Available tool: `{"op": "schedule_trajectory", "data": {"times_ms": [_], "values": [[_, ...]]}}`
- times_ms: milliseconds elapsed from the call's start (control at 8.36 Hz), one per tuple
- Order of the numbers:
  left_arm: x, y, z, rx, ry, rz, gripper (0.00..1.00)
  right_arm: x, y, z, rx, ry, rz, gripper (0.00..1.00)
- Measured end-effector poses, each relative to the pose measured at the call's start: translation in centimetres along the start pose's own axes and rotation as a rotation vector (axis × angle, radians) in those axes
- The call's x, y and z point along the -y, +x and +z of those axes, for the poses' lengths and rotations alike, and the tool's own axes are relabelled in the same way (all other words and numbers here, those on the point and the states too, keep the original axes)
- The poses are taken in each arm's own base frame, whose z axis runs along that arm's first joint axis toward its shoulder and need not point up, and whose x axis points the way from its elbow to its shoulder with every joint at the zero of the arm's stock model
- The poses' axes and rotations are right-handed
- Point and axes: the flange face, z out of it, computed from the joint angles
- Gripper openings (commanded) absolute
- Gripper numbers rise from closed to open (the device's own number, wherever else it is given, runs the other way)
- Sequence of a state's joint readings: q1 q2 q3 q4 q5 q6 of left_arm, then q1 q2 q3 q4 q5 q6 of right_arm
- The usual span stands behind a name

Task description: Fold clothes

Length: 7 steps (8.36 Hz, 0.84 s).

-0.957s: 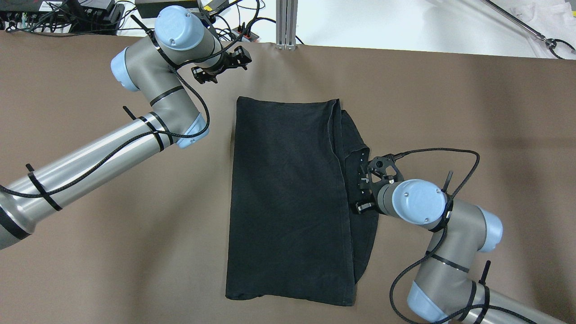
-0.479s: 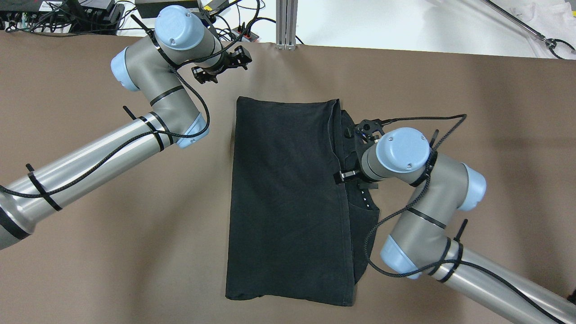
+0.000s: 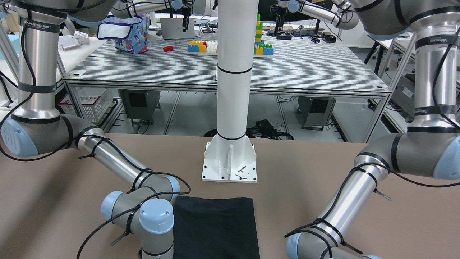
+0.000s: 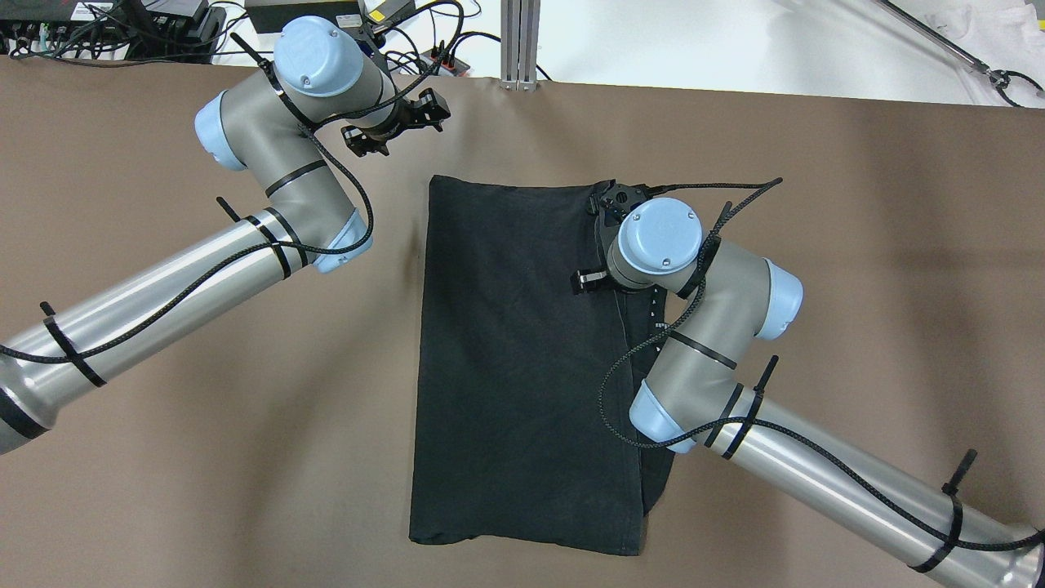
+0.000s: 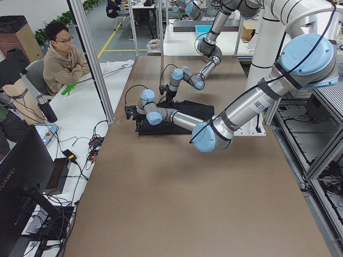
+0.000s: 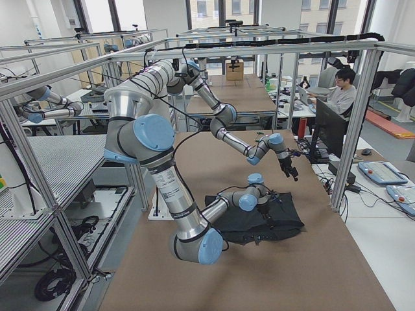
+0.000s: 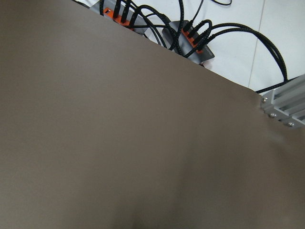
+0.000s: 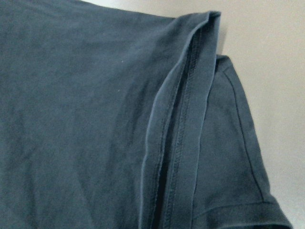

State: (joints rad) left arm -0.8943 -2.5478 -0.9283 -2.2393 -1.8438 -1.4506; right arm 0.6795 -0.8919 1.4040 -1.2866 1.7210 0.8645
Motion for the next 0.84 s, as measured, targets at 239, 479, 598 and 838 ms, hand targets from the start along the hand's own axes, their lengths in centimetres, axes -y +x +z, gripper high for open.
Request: {"op": "schedule_trajectory", "data": {"times_ms": [239,479,598,838], "values": [[0.0,-0.7,0.1,0.001,0.002,-0.001,1.0,0.6,1.5,1.5,-0.023,0.019,-0.002,0.95],[-0.1,-1.1,0.2,0.003,0.002,-0.001,1.0,1.3,6.5,2.3,-0.057,0.01,-0.044,0.95],[-0.1,-1.2,0.1,0.002,0.003,-0.001,1.0,1.5,8.4,2.0,-0.051,-0.006,-0.06,0.95],[-0.2,-1.5,-0.1,-0.001,0.003,-0.005,1.0,1.7,8.3,-0.6,0.011,-0.023,-0.014,0.95]]}}
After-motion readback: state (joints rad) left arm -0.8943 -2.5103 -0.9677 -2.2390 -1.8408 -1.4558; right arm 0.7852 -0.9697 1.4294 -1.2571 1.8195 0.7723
